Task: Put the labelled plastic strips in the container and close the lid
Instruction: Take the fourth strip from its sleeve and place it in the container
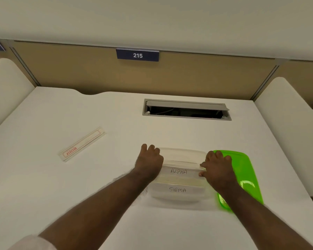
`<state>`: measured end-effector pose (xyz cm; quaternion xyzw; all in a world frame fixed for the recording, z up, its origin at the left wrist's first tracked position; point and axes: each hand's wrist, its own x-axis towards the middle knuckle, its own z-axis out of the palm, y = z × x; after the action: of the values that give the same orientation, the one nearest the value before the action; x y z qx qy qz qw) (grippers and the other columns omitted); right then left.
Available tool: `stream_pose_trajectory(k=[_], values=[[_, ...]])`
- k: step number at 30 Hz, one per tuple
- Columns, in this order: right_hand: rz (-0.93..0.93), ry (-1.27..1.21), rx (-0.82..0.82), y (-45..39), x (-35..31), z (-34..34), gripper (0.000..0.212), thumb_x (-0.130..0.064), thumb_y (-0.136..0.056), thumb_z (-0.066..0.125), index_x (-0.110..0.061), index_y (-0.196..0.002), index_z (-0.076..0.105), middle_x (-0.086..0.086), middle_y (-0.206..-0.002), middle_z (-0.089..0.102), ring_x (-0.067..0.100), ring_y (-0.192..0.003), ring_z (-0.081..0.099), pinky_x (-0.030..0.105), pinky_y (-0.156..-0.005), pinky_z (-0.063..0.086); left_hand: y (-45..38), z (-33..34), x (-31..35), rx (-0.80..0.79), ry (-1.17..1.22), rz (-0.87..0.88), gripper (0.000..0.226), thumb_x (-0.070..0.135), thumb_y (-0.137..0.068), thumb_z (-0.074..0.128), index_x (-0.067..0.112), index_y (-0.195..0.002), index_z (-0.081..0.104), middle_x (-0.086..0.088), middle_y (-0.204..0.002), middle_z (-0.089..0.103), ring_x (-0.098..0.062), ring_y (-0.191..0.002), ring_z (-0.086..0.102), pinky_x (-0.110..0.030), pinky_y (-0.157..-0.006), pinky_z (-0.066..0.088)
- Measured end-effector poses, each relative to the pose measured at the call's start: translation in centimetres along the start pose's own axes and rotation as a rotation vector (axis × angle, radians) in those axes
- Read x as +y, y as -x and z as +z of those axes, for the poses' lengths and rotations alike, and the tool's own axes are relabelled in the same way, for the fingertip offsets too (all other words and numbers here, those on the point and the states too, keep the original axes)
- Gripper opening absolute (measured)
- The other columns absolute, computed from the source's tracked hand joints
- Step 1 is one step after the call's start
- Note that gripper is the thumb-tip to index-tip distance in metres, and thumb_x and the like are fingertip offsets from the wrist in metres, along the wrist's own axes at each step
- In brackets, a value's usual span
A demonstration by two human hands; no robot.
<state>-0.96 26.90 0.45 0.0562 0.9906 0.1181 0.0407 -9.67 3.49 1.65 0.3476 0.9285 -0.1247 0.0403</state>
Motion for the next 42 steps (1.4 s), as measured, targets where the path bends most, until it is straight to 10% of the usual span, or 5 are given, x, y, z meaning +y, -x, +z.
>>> stream_pose_trajectory(k=[14, 21, 26, 33, 42], values=[[-0.05, 0.229, -0.101, -1.1, -3.0, 1.4, 0.015, -0.032, -0.06, 0.078, -0.02, -0.068, 0.072, 0.01, -0.092, 0.061, 0.032, -0.093, 0.052, 0.046, -0.081, 0.031, -0.5, 1.5, 1.5, -0.077, -0.107, 0.001, 0.022, 0.01, -0.08, 0.058, 0.011, -0.1, 0.068, -0.012, -0.115, 0.051, -0.031, -0.108, 0.044, -0.044, -0.099, 0.03], [-0.023, 0.081, 0.058, -1.3, -3.0, 0.2, 0.03, -0.046, -0.069, 0.073, -0.019, -0.082, 0.071, 0.007, -0.087, 0.061, 0.03, -0.082, 0.053, 0.044, -0.073, 0.034, 0.2, 2.2, 0.6, 0.253, 0.139, 0.079, 0.027, 0.008, -0.067, 0.061, 0.017, -0.089, 0.072, -0.002, -0.101, 0.063, -0.025, -0.088, 0.055, -0.038, -0.075, 0.038], [-0.006, -0.12, 0.258, -2.3, -3.4, -1.7, 0.042, -0.045, -0.085, 0.048, -0.021, -0.116, 0.063, 0.002, -0.108, 0.063, 0.027, -0.094, 0.057, 0.041, -0.077, 0.04, 1.4, 1.2, -2.1, 0.488, 0.285, -0.103, 0.039, 0.017, -0.075, 0.062, 0.021, -0.114, 0.067, -0.002, -0.119, 0.063, -0.025, -0.106, 0.058, -0.044, -0.088, 0.037], [-0.079, -0.307, 0.166, -5.3, -7.6, -3.3, 0.064, -0.05, -0.091, 0.032, -0.019, -0.147, 0.031, 0.002, -0.153, 0.036, 0.023, -0.142, 0.029, 0.049, -0.112, 0.022, 3.5, 3.3, -8.0, 0.345, 0.309, -0.398, 0.056, 0.026, -0.082, 0.059, 0.017, -0.136, 0.05, -0.007, -0.142, 0.051, -0.03, -0.134, 0.042, -0.056, -0.104, 0.032], [-0.266, -0.345, 0.061, -9.0, -16.7, -5.4, 0.065, -0.05, -0.096, 0.03, -0.02, -0.152, 0.014, 0.0, -0.162, 0.012, 0.019, -0.149, 0.004, 0.048, -0.117, 0.007, 7.6, 7.8, -15.3, 0.218, 0.303, -0.642, 0.066, 0.024, -0.077, 0.068, 0.008, -0.138, 0.049, -0.016, -0.147, 0.046, -0.038, -0.138, 0.038, -0.066, -0.101, 0.032]])
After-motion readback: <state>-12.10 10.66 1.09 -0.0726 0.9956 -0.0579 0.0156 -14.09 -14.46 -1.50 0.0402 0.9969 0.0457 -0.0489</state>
